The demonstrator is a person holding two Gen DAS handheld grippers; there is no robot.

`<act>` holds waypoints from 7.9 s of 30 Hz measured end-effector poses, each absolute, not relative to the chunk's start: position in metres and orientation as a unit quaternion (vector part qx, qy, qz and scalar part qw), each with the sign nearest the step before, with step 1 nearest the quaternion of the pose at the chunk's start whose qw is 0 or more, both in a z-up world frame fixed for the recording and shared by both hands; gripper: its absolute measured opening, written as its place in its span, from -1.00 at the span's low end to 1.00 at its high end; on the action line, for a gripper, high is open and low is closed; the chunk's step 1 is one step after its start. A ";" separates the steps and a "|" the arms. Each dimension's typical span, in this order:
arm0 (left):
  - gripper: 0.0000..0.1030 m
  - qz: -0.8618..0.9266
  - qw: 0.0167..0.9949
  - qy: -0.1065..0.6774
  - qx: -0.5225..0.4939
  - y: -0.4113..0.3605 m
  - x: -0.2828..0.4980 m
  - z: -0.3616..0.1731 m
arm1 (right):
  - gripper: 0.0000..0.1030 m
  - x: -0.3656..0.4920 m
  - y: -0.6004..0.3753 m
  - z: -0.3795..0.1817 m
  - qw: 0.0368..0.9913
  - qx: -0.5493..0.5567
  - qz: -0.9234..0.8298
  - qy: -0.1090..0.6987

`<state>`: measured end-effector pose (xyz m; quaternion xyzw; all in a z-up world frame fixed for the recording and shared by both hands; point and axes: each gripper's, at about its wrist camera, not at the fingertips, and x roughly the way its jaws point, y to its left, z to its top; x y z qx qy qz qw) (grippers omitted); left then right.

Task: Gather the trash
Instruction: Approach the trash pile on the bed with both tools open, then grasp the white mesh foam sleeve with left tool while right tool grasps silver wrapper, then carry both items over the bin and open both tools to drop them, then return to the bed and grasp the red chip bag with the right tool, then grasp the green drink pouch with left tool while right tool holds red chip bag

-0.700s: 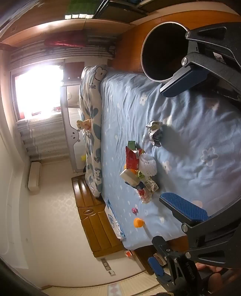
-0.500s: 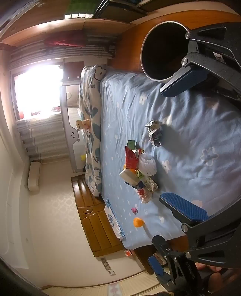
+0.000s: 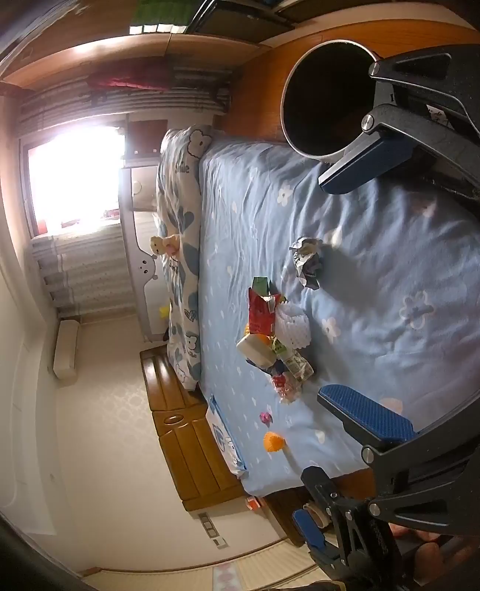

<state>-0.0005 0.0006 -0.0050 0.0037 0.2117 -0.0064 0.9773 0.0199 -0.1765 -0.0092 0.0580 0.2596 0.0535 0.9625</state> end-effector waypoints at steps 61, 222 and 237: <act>-0.46 -0.092 0.901 0.425 0.005 -0.044 0.268 -0.097 | -0.58 0.212 -0.224 -0.132 0.871 0.155 0.111 0.454; -0.37 -0.102 0.888 0.448 0.009 0.029 0.248 -0.083 | -0.92 0.234 -0.135 -0.144 0.817 0.232 0.212 0.483; -0.41 -0.129 0.898 0.419 -0.035 0.013 0.177 -0.058 | -0.93 0.181 -0.191 -0.104 0.849 0.223 0.178 0.444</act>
